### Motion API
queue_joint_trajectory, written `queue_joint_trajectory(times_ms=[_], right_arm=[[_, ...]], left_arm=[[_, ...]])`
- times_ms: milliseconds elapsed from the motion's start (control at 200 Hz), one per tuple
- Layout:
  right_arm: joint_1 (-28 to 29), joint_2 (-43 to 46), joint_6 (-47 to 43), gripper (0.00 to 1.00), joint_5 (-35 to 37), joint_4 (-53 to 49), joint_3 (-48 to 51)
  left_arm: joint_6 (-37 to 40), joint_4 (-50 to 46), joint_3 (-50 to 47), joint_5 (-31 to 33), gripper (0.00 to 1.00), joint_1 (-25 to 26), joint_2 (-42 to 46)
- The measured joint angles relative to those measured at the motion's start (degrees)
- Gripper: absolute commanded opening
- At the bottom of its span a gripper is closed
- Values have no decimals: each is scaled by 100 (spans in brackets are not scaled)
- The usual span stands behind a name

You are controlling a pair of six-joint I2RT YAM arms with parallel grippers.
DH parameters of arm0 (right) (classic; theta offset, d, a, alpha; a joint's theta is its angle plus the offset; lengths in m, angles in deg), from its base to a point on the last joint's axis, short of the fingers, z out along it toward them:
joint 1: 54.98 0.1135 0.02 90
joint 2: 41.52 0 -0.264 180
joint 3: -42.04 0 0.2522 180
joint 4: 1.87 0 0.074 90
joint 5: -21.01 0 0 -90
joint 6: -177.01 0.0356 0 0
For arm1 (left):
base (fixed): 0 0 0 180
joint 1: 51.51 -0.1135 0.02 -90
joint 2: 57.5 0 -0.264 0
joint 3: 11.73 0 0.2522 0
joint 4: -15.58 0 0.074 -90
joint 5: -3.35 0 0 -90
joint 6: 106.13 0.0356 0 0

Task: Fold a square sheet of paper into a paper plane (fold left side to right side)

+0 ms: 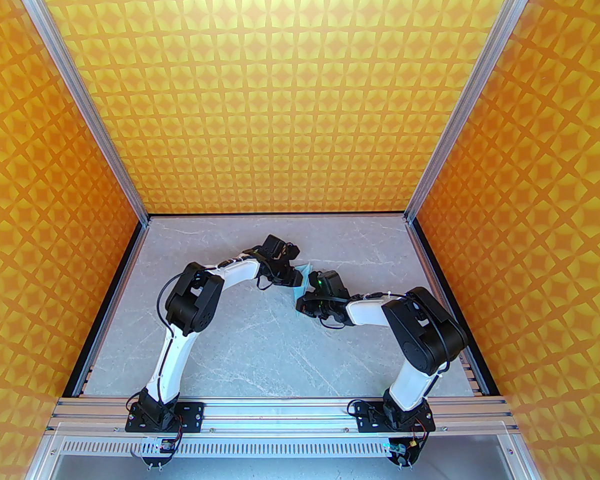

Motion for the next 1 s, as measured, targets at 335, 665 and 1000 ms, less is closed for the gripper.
queue_joint_trajectory(times_ms=[335,665,1000], right_arm=[[0,0,15,4,0,4,0],[0,2,20,4,0,4,0],[0,2,39,5,0,7,0]], left_arm=[[-181,151,-245,105,13,44,949],[-313,208,-256,-7,10,166,269],[-354,186,-26,-48,11,118,-278]])
